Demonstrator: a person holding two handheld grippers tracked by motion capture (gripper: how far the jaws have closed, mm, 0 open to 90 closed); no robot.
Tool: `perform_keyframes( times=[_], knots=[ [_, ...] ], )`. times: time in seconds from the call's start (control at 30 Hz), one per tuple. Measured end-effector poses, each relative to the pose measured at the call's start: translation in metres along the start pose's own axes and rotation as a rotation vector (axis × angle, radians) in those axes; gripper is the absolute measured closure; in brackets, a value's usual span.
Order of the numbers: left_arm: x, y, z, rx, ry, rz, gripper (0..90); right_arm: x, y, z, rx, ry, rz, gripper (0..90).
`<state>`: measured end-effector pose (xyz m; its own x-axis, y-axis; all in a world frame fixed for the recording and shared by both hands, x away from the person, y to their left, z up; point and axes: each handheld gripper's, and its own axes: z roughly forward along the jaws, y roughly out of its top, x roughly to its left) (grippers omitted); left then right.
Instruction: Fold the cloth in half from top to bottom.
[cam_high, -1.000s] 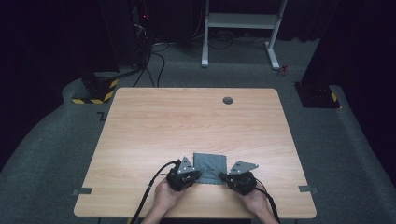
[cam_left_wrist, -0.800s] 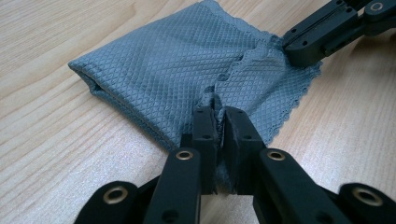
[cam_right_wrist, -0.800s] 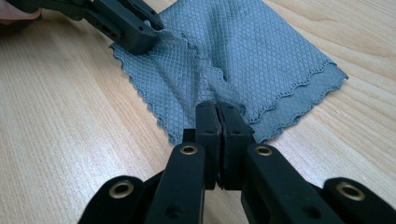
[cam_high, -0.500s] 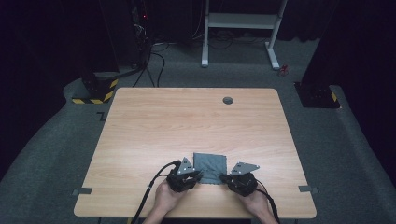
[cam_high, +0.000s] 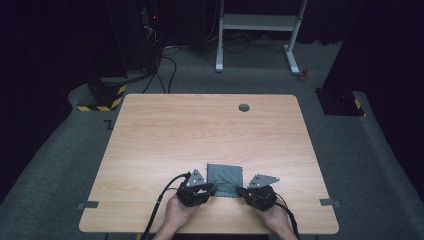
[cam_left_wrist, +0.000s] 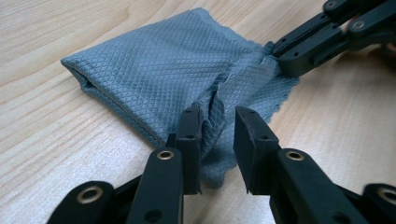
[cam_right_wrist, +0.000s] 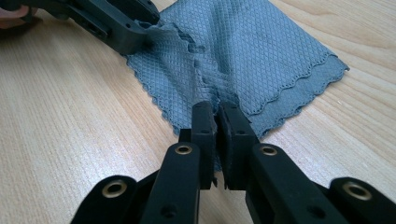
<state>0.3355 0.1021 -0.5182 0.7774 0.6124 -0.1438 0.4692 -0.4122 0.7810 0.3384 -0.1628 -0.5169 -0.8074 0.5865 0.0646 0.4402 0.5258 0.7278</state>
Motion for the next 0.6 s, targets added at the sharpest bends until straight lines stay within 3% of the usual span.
perform_keyframes(
  times=[0.2,0.37,0.5,0.6],
  knots=[
    [0.004,0.002,-0.012,-0.048,-0.009,-0.06,59.1,-0.002,0.0,-0.006,-0.033,0.009,0.025,71.9],
    [0.014,0.01,-0.019,-0.084,0.035,-0.095,52.6,-0.011,0.005,-0.012,-0.073,-0.003,0.073,71.0],
    [0.023,0.022,-0.009,-0.044,0.081,-0.132,50.5,-0.017,0.014,-0.008,-0.077,-0.028,0.096,72.1],
    [0.025,0.029,0.003,0.007,0.113,-0.105,49.4,-0.02,0.022,0.002,-0.053,-0.051,0.102,72.6]
  ],
)
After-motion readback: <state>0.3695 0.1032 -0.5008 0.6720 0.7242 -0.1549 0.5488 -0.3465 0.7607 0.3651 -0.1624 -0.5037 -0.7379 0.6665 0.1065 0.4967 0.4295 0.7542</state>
